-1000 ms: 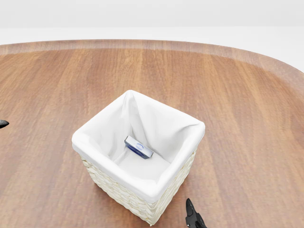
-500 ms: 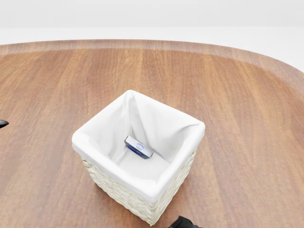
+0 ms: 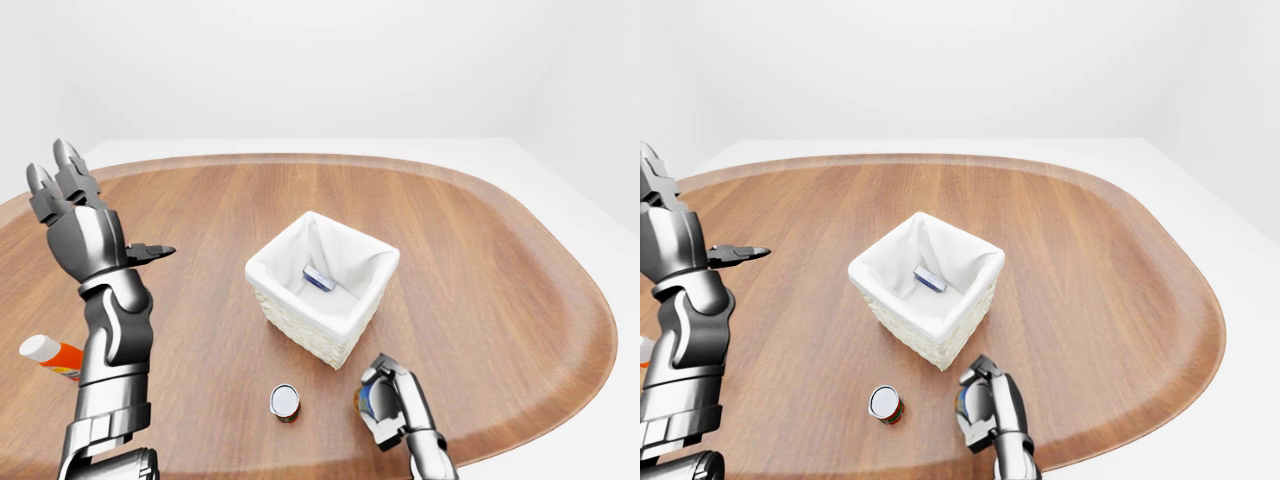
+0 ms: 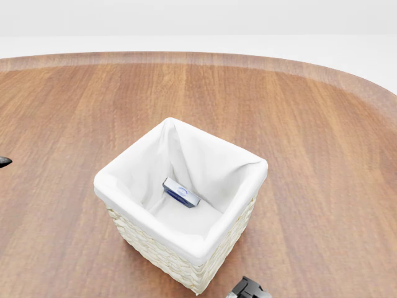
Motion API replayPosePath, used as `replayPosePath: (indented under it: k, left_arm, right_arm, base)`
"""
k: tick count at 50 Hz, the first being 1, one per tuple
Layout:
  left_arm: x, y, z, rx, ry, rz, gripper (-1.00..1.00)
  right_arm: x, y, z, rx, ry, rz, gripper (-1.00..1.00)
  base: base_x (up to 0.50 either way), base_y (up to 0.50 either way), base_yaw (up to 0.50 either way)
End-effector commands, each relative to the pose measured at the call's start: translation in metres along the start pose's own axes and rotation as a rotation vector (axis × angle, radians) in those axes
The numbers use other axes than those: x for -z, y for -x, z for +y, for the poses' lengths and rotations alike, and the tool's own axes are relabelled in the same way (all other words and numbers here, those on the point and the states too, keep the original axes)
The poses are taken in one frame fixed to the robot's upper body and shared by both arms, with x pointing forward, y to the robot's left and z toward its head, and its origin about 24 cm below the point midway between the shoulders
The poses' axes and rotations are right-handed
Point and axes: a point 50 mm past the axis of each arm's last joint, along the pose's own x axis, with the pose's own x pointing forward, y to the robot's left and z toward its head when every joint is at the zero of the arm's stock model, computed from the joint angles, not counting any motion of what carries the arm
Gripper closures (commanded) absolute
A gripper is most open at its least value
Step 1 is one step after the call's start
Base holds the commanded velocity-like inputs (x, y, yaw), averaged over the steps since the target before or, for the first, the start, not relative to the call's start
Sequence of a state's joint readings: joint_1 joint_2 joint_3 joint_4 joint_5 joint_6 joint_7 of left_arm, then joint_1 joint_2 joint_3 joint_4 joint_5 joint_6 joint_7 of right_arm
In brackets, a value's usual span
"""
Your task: Pick up the alphabet soup and the cream cheese box, and put them in the basket.
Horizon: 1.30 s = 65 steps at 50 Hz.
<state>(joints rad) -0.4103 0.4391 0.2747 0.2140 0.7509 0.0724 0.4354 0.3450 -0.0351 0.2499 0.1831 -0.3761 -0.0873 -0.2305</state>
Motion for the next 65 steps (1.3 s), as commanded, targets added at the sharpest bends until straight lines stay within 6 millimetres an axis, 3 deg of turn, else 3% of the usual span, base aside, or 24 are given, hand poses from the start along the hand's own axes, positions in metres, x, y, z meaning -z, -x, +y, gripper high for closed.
replayPosePath:
  k: [1, 19, 51, 65]
  left_arm:
    - [0.0, 0.0, 0.0, 0.002, -0.001, 0.0, -1.0]
    - [0.0, -0.001, -0.002, 0.01, -0.008, 0.005, -1.0]
    - [0.0, -0.001, 0.002, -0.001, 0.005, 0.008, -1.0]
    - [-0.001, 0.0, 0.003, -0.007, 0.011, 0.004, -1.0]
  right_arm:
    - [-0.026, 0.014, -0.018, 0.07, 0.007, -0.128, 1.0]
    - [-0.065, 0.032, -0.052, 0.178, -0.047, -0.293, 1.0]
    - [-0.108, 0.06, -0.072, 0.203, -0.073, -0.443, 1.0]
    - [-0.148, 0.076, -0.076, 0.197, -0.066, -0.587, 1.0]
  base:
    - [0.0, 0.0, 0.0]
    - [0.0, 0.0, 0.0]
    - [0.0, 0.0, 0.0]
    - [0.0, 0.0, 0.0]
